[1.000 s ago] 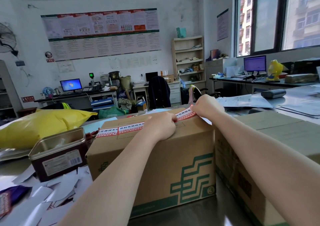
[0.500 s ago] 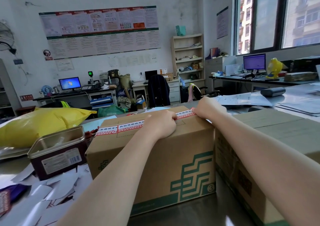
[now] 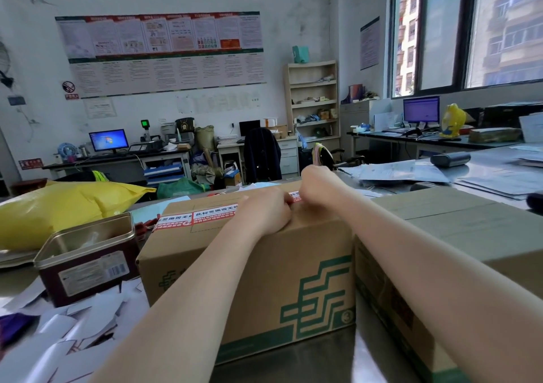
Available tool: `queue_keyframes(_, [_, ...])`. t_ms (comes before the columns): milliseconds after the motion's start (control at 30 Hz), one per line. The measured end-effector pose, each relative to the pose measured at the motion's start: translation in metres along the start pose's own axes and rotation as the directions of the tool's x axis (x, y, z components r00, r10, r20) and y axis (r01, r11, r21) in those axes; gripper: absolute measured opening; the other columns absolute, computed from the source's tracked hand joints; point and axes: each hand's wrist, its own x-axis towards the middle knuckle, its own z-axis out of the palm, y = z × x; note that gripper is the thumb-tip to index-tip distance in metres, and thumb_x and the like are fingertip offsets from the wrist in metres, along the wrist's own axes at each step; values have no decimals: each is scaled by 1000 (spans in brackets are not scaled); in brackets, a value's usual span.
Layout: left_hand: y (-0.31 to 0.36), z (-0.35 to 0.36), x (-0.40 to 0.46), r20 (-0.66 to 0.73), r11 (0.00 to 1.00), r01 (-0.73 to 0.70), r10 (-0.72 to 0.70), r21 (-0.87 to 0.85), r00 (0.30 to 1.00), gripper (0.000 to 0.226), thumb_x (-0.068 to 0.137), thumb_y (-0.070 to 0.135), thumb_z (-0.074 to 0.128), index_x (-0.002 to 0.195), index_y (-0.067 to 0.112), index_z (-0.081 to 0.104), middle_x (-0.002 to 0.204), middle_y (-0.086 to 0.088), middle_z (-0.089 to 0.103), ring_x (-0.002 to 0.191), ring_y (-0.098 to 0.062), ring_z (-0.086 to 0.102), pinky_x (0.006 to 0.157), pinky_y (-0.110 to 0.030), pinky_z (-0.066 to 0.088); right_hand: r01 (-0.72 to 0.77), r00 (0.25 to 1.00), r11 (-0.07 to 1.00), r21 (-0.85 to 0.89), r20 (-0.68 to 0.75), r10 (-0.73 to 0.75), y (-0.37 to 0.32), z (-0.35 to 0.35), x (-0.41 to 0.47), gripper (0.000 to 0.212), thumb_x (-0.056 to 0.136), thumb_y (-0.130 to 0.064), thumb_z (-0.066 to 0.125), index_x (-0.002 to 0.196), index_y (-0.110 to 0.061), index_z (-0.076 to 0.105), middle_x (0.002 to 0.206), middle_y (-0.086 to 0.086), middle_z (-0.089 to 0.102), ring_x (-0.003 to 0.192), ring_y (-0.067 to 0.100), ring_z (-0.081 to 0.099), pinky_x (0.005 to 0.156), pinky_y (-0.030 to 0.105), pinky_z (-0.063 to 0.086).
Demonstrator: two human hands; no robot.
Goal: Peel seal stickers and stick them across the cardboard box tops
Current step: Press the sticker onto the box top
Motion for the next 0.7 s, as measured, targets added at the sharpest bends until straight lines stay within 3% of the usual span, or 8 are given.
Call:
queue_keyframes(67, [-2,2,3,3,1000,-6,6,-12,1000,42,91,23,35,122,37,58,124,-1,61,109,-24,55,89,-39,44,25,1000,1000,-18,-11,-25,-1,9,-5,24,87,1,44,64,-7,42,77,8,48,76,27,49,63,31,38])
queue_keyframes(133, [-5,2,5,43,999,-17,18,-32,999,43,90,25,32,123,36,56,128,-3,58,113,-25,53,93,-43,42,5,1000,999,-31,1,-5,1,13,-8,12,89,-2,42,85,-1,54,93,13,55,92,31,54,71,33,36])
queue_keyframes(233, [-8,0,3,143,999,-46,50,-29,988,46,93,35,23,133,33,46,144,0,44,129,-23,41,105,-48,33,-18,998,999,-33,60,20,0,13,-11,26,92,-5,37,109,0,55,117,17,58,107,32,53,79,36,36])
queue_keyframes(333, [-9,0,-1,193,997,-75,71,12,979,50,97,47,16,144,33,28,155,6,22,142,-17,22,111,-44,18,-26,996,998,-51,90,30,1,13,-10,29,92,-9,35,110,-2,57,118,16,58,107,32,53,76,33,37])
queue_keyframes(400, [-7,-2,-5,185,995,-85,76,42,980,55,96,52,15,146,31,24,157,6,17,143,-16,17,112,-42,15,-46,993,998,-50,104,51,5,13,-8,28,91,-12,37,107,-2,59,112,16,59,100,31,54,74,33,39])
queue_keyframes(467, [-6,-3,-12,171,993,-101,89,63,981,60,95,56,15,147,28,23,157,5,17,143,-15,17,113,-42,16,-79,993,996,-30,87,81,12,15,-6,28,91,-12,39,107,-1,59,110,15,59,96,32,54,75,35,41])
queue_keyframes(567, [-12,-5,-32,112,988,-125,114,95,987,69,89,67,15,145,27,26,155,7,23,141,-13,24,112,-43,25,-122,991,993,11,64,121,14,9,-11,30,93,-8,37,111,2,58,117,20,58,107,34,55,83,36,44])
queue_keyframes(700, [-27,-8,-66,63,960,-92,78,265,995,89,75,82,15,147,31,17,155,11,20,140,-12,25,107,-38,32,-141,986,990,17,96,138,15,2,-17,35,95,-5,28,112,3,58,118,17,58,100,28,56,80,32,43])
